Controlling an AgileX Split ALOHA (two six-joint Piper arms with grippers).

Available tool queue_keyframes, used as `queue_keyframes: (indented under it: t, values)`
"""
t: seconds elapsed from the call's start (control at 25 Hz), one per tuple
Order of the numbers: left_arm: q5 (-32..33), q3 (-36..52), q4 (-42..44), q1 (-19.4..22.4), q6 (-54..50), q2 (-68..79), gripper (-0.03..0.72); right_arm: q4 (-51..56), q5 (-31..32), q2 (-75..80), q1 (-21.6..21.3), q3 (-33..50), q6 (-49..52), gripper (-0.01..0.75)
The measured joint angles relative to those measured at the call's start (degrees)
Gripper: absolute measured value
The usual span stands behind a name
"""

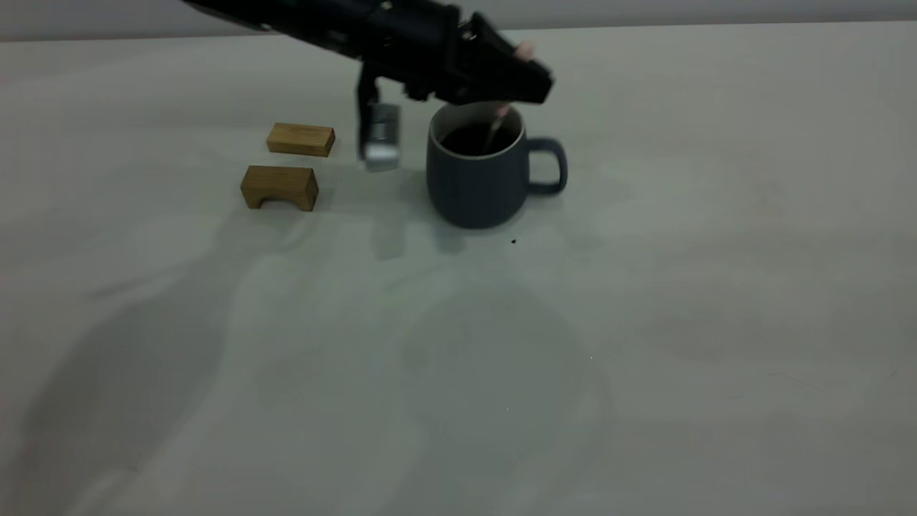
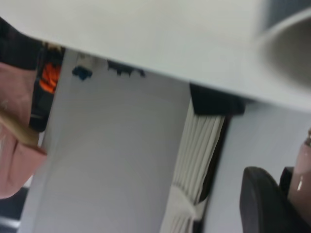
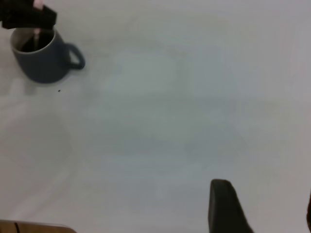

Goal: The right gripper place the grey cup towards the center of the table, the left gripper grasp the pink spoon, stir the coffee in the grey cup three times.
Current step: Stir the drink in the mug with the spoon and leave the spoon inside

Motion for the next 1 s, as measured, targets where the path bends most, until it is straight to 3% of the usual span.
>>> queue_keyframes:
  t: [0.2, 0.48, 0.8, 1.0]
  values:
    - [-4.44, 0.00, -1.20, 1.54, 0.35, 0.00, 0.100, 0.00, 0.00, 0.00, 0.00, 0.00, 0.00, 0.438]
    - [-7.63, 0.00, -10.35, -1.03, 9.72, 0.00, 0.100, 0.00, 0.00, 0.00, 0.00, 0.00, 0.00, 0.438]
    - [-0.77, 0.00, -8.56, -2.07, 10.10, 0.00, 0.100, 0.00, 0.00, 0.00, 0.00, 0.00, 0.00, 0.438]
    - [2.39, 0.00, -1.92, 0.42, 1.71, 0.00, 0.100, 0.00, 0.00, 0.00, 0.00, 0.00, 0.00, 0.438]
